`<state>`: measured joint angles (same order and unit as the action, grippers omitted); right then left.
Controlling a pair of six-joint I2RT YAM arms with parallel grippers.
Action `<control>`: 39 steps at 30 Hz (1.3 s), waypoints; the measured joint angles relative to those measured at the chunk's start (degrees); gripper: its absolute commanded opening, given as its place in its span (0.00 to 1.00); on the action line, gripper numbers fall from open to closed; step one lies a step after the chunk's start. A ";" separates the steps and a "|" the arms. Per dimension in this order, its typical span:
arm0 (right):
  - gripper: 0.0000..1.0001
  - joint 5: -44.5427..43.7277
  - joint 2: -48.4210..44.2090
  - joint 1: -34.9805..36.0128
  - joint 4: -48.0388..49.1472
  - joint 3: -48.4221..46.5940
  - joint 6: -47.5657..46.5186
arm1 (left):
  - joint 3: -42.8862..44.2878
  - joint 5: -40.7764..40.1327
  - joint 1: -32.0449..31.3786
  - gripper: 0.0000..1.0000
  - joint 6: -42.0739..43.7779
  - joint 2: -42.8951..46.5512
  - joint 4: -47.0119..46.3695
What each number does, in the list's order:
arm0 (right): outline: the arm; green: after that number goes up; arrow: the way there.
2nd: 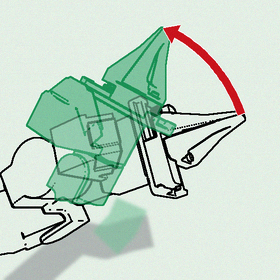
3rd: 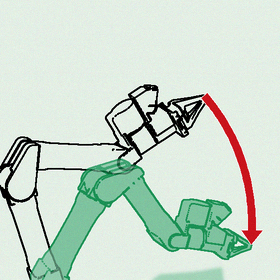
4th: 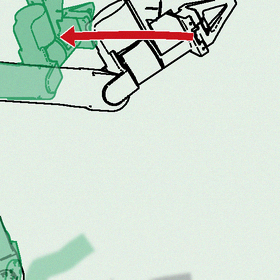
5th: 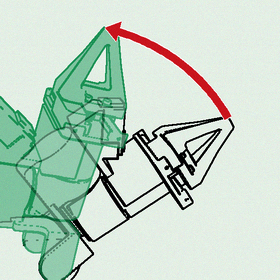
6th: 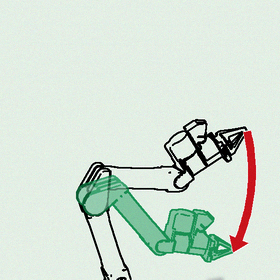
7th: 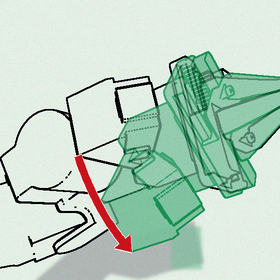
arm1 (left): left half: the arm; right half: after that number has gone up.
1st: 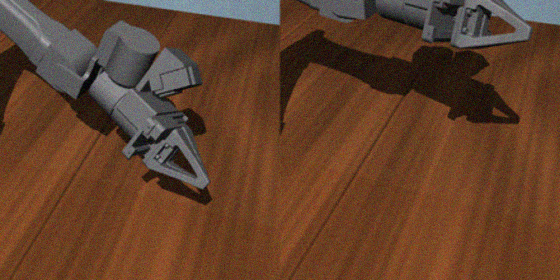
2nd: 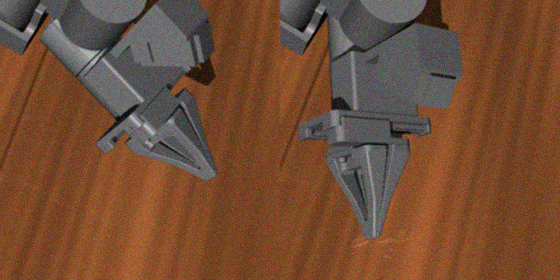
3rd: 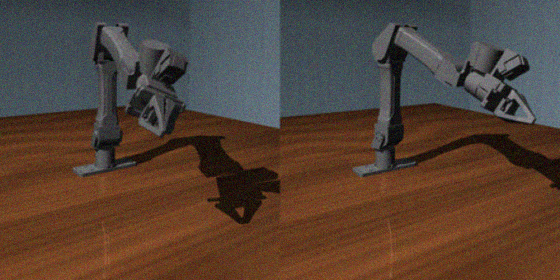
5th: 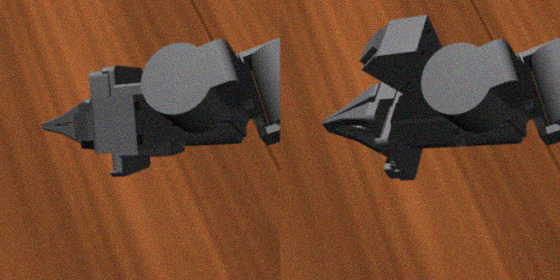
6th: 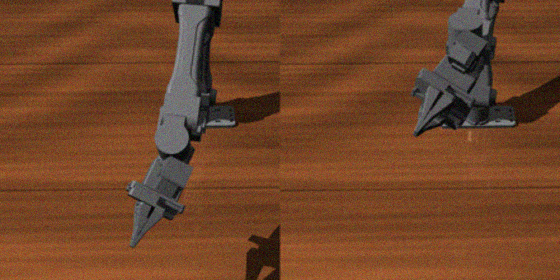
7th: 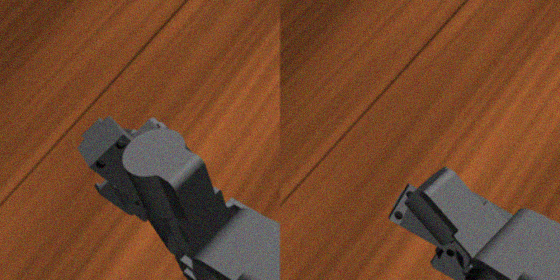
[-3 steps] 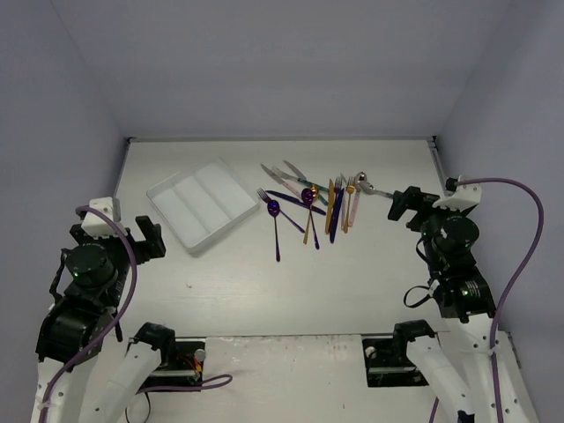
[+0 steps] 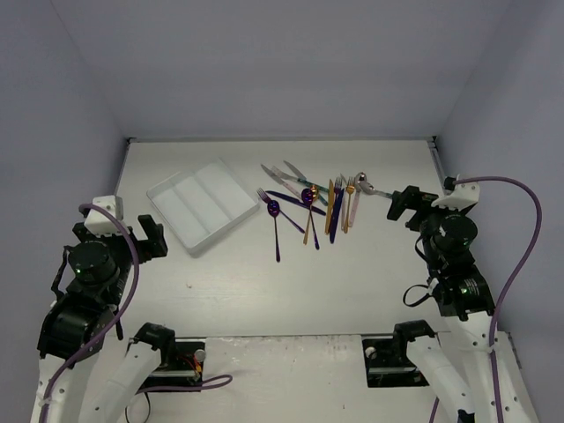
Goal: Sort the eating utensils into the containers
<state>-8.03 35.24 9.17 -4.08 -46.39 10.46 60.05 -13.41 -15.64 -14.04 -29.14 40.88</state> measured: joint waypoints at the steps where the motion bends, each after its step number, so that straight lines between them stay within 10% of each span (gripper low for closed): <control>1: 1.00 -0.01 0.35 0.09 0.00 0.00 0.01 | 0.04 0.43 0.00 0.90 -0.12 -0.61 0.05; 17: 1.00 -3.72 0.96 1.70 0.08 0.29 0.74 | 8.75 17.52 -0.87 0.91 -9.95 -26.44 1.62; 27: 1.00 -6.85 -1.83 2.02 -0.02 2.83 1.51 | 20.82 17.48 -13.02 0.91 -17.50 -52.84 0.90; 39: 1.00 -9.01 -6.71 2.56 -0.08 6.73 2.59 | 32.56 10.00 -21.94 0.57 -25.98 -78.05 -0.97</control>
<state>-17.04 28.53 11.73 -4.16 -39.66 13.05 92.61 -3.41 -37.58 -40.02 -107.19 39.91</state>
